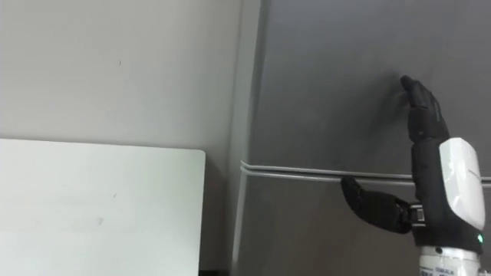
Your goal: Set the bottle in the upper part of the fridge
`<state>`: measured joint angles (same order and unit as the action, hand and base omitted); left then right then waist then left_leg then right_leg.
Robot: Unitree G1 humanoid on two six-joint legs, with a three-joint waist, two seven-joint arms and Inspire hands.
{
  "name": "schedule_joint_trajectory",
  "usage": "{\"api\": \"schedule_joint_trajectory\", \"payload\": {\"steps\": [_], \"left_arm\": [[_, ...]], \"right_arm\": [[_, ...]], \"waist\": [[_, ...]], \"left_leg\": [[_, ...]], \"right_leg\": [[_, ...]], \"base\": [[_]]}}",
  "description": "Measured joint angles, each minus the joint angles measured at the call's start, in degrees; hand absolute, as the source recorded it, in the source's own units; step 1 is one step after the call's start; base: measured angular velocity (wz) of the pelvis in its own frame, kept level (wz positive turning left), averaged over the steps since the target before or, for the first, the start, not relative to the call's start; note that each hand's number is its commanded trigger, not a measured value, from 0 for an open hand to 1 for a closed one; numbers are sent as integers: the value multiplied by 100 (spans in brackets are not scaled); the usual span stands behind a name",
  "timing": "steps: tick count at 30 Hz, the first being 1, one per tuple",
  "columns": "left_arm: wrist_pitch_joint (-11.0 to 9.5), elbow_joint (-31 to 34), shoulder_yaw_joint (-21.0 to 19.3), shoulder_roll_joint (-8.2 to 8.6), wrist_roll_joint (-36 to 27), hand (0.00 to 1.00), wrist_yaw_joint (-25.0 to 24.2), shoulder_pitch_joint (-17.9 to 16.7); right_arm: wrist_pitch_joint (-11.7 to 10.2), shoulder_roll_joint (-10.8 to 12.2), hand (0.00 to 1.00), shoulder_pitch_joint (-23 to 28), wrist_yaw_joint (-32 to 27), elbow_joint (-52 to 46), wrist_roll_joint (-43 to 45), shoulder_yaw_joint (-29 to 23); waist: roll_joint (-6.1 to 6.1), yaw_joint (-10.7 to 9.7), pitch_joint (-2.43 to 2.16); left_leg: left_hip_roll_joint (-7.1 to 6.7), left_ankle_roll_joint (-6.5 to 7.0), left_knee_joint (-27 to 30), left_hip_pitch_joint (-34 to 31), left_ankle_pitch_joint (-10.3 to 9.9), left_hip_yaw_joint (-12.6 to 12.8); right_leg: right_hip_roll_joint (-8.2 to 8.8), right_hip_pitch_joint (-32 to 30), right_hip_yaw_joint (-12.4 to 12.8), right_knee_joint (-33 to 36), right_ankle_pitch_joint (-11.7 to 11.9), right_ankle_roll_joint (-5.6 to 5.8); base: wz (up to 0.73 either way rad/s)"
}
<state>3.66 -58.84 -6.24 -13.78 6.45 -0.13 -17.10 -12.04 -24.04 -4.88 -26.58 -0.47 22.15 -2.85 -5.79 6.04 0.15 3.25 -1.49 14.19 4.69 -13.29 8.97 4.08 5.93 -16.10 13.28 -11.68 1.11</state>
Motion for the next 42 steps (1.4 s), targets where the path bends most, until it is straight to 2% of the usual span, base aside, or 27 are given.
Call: {"api": "schedule_joint_trajectory", "payload": {"steps": [9,20,23,32,36,38,40,42], "left_arm": [[183,200,42,-61,2,0,61,-41],[182,360,-53,-58,2,0,46,-39],[181,376,-67,-60,-1,0,49,-50],[89,376,-67,-46,6,0,76,-101],[44,379,-152,-17,10,0,88,-146],[19,378,-206,-18,7,0,88,-182],[-19,378,-281,-12,7,0,86,-268],[-31,358,-367,-7,8,0,83,-295]], "right_arm": [[83,-36,0,-82,58,432,217,-53],[105,-36,0,-77,203,488,217,-80],[108,-36,0,-76,275,471,200,-83],[110,-41,0,-60,352,422,71,-93],[92,-51,0,58,367,376,68,-317],[177,-55,0,128,367,377,55,-443],[375,-55,0,266,367,396,-104,-644],[431,-57,0,315,363,394,-209,-823]], "waist": [[-1,32,0],[9,1,-18],[-13,-101,-36],[-26,-142,-42],[-6,-147,-57],[3,-151,-63],[45,-186,-86],[60,-249,-92]], "left_leg": [[-9,36,58,-21,28,-22],[-9,50,50,-36,44,-8],[-12,55,55,-35,47,-37],[-3,57,102,-36,43,-43],[-1,66,159,-97,20,-53],[-5,68,161,-118,22,-53],[-7,68,144,-147,22,-52],[-9,68,126,-171,25,-44]], "right_leg": [[17,4,-13,22,38,2],[8,17,-16,-52,125,0],[10,58,-58,-79,132,5],[0,81,-60,-110,134,8],[8,43,-84,-98,135,12],[16,-11,-84,-61,135,12],[17,-45,-86,-29,135,12],[29,-119,-83,54,117,12]], "base": [[1],[0],[7],[1],[2],[0],[0],[-2]]}}
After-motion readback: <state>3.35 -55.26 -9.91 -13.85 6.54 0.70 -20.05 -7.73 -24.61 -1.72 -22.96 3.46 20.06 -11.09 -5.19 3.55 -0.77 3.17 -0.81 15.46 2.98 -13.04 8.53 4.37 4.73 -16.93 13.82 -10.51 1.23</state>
